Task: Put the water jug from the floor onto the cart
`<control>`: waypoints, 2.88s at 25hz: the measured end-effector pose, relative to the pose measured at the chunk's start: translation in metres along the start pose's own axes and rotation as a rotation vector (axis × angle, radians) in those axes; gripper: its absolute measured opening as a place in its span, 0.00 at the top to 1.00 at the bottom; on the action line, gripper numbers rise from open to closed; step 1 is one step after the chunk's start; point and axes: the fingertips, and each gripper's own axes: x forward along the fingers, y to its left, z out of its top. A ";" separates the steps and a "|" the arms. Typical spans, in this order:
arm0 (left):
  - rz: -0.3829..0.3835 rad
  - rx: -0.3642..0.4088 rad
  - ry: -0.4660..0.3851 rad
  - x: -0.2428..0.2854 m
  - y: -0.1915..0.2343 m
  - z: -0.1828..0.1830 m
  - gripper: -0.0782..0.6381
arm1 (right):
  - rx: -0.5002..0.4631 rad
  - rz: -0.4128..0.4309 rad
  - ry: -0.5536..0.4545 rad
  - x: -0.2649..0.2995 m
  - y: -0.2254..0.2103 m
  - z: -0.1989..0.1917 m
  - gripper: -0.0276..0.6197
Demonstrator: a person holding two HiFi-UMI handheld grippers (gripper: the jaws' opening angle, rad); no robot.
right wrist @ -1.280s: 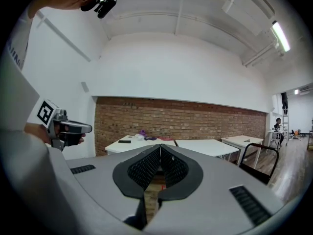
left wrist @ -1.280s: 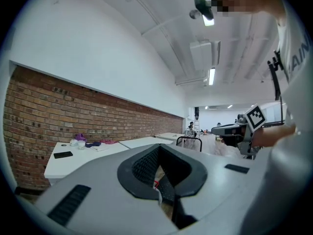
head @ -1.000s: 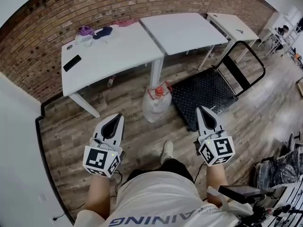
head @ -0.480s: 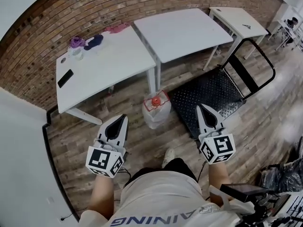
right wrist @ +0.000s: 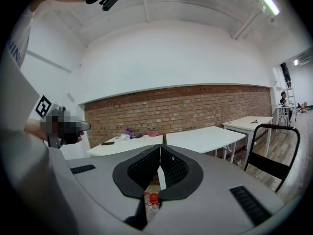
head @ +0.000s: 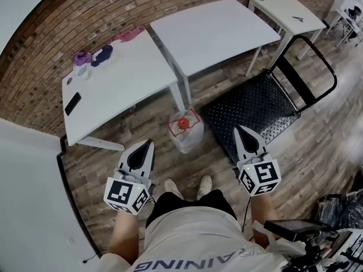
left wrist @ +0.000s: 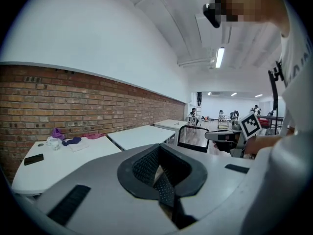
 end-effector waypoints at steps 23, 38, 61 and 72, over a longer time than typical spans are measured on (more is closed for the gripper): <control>-0.135 -0.012 -0.059 0.078 0.188 0.009 0.89 | -0.115 -0.113 0.054 0.161 0.069 0.040 0.95; -0.074 -0.115 0.068 0.091 0.216 -0.054 0.89 | -0.143 0.006 0.262 0.229 0.072 -0.045 0.95; 0.061 -0.236 0.339 0.074 0.207 -0.230 0.89 | -0.157 0.174 0.637 0.320 0.061 -0.344 0.54; 0.131 -0.310 0.413 0.054 0.220 -0.287 0.89 | -0.224 0.236 0.779 0.340 0.072 -0.459 0.44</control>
